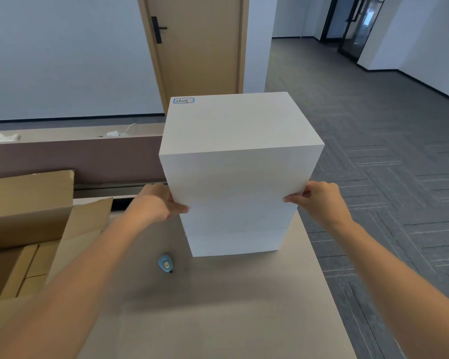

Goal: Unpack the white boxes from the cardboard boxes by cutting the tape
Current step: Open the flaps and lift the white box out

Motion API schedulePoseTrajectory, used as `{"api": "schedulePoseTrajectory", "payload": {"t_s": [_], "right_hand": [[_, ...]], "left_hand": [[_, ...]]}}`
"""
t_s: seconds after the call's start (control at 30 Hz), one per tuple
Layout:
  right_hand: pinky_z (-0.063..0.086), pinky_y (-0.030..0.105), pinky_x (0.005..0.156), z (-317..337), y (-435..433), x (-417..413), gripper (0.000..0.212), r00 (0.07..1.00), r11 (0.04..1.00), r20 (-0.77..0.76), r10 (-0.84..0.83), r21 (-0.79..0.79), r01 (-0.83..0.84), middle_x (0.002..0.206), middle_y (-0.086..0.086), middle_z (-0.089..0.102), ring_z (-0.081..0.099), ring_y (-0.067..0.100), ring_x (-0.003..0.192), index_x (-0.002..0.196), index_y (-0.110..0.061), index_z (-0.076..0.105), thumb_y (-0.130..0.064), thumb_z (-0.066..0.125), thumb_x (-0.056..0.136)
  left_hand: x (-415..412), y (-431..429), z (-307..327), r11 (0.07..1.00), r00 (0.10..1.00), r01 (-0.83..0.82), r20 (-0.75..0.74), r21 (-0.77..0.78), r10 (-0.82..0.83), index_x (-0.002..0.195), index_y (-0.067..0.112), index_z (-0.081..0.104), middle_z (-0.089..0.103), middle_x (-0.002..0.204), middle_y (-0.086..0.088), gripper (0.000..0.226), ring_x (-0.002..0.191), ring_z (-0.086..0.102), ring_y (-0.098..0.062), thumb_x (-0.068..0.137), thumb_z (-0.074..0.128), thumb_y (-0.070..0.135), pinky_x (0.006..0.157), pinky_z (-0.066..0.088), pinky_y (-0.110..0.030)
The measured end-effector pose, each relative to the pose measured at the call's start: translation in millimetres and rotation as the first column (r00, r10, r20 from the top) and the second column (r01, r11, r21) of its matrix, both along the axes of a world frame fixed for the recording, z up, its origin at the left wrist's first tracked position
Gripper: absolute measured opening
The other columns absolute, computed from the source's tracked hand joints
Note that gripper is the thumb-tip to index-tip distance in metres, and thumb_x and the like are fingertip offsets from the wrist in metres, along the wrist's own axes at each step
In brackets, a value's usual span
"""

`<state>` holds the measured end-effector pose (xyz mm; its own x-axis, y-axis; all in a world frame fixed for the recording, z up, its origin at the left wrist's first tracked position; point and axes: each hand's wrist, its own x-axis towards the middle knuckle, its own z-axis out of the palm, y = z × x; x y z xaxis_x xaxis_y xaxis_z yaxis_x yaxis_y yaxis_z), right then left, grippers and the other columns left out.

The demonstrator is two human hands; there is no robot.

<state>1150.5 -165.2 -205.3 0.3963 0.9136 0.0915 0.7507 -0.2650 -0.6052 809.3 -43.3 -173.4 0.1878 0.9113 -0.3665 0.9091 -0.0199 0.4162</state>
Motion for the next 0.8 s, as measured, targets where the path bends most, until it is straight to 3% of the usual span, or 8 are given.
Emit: {"api": "schedulePoseTrajectory", "payload": {"t_s": [0.1,0.27,0.47,0.63,0.8], "right_hand": [[0.034,0.032,0.049,4,4,3,0.041,0.997,0.999,-0.068,-0.024,-0.037,0.021,0.059,0.017,0.06,0.039,0.023,0.051,0.062,-0.002,0.065,-0.035,0.086,0.072],[0.028,0.033,0.05,0,5,3,0.056,0.998,0.997,-0.021,-0.054,-0.051,0.053,0.05,0.011,0.044,0.033,0.021,0.049,0.054,0.001,0.052,-0.041,0.083,0.075],[0.047,0.04,0.055,-16,0,3,0.044,0.998,0.997,0.002,-0.061,0.058,0.06,0.06,0.011,0.065,0.057,0.035,0.06,0.066,-0.005,0.07,-0.046,0.081,0.074],[0.041,0.017,0.043,-2,1,5,0.033,0.969,0.993,-0.219,-0.111,0.023,0.119,0.059,0.006,0.068,0.058,0.011,0.046,0.06,-0.011,0.072,-0.038,0.089,0.067],[0.053,0.032,0.057,-7,-1,-1,0.03,0.94,0.982,-0.303,-0.154,0.061,0.18,0.059,0.003,0.069,0.066,0.021,0.058,0.06,-0.016,0.074,-0.041,0.09,0.064]], "left_hand": [[2,2,0,0.998,0.997,-0.045,0.069,-0.036,0.047,0.097,0.01,0.073,0.076,0.096,-0.008,0.031,0.08,0.075,-0.024,0.078,0.084,0.031,0.085,0.06,-0.041],[6,-4,5,0.998,0.998,-0.046,0.046,-0.046,0.048,0.104,0.015,0.067,0.072,0.092,-0.002,0.031,0.069,0.074,-0.02,0.083,0.081,0.033,0.071,0.063,-0.034],[1,-7,0,1.0,0.997,0.001,0.074,-0.027,0.001,0.109,0.018,0.063,0.069,0.096,0.0,0.024,0.076,0.074,-0.023,0.091,0.072,0.032,0.078,0.062,-0.037],[-7,6,-1,0.991,0.992,0.087,0.104,-0.098,-0.077,0.113,0.013,0.067,0.071,0.103,-0.002,0.028,0.073,0.075,-0.018,0.092,0.071,0.031,0.071,0.062,-0.031],[-5,14,-1,0.987,0.99,0.116,0.09,-0.113,-0.106,0.104,0.012,0.07,0.074,0.099,-0.004,0.023,0.07,0.075,-0.016,0.089,0.075,0.029,0.067,0.061,-0.028]]}}
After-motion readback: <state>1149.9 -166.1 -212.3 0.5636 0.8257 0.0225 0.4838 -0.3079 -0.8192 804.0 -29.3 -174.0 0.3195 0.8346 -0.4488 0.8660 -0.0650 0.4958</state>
